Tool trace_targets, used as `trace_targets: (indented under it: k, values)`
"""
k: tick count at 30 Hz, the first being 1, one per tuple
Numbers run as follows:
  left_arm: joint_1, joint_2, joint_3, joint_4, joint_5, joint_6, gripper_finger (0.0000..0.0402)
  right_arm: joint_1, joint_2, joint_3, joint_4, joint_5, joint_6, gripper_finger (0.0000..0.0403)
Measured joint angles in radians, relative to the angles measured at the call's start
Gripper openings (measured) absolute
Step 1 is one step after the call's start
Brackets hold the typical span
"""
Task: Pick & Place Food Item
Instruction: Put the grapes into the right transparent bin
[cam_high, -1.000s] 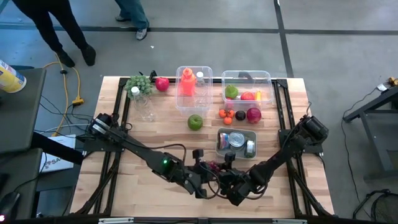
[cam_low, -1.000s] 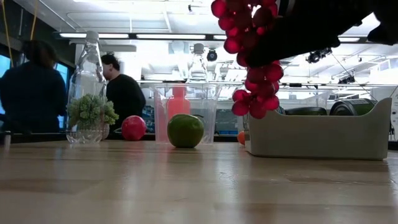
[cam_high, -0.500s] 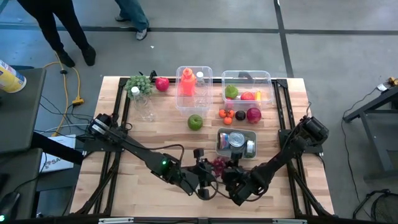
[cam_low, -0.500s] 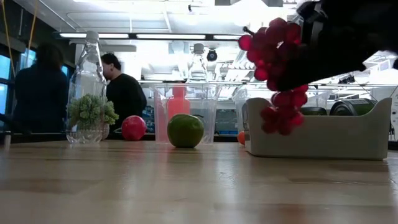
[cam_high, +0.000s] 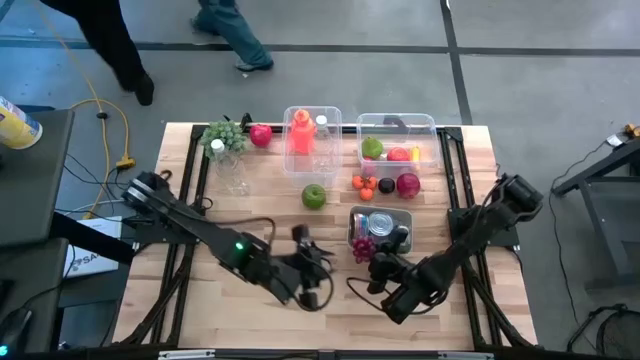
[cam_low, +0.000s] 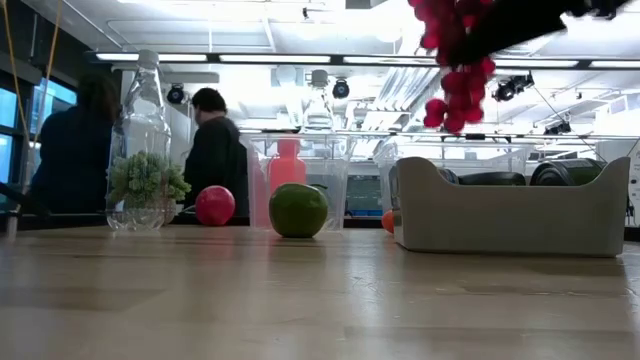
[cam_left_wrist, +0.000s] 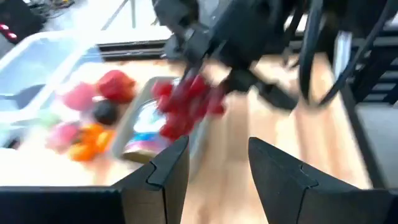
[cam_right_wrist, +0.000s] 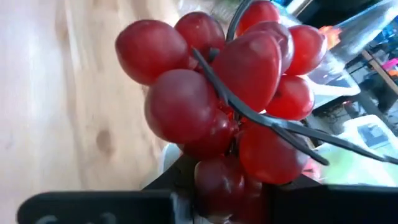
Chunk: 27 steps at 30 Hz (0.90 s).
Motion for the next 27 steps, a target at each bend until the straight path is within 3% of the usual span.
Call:
trace_targets:
  k: [5, 9, 13, 17, 27]
  values:
    - [0.003, -0.118, 0.000, -0.252, -0.004, -0.024, 0.0157, -0.034, -0.102, 0.002, -0.050, 0.130, 0.001, 0.0068]
    - [-0.006, -0.166, 0.000, -0.385, 0.008, -0.051, 0.0157, -0.136, -0.184, 0.002, -0.132, 0.140, 0.003, 0.0068]
    - [0.001, -0.188, -0.002, -0.511, 0.010, -0.074, 0.0157, -0.287, -0.237, 0.001, -0.165, 0.069, 0.004, 0.0068]
    - [0.016, -0.187, -0.055, -0.525, 0.012, -0.081, 0.0157, -0.413, -0.266, 0.002, -0.088, -0.079, 0.013, 0.0068]
    - [0.027, -0.216, -0.135, -0.588, 0.138, 0.104, 0.0156, -0.647, -0.347, 0.000, -0.018, -0.224, -0.130, 0.0068]
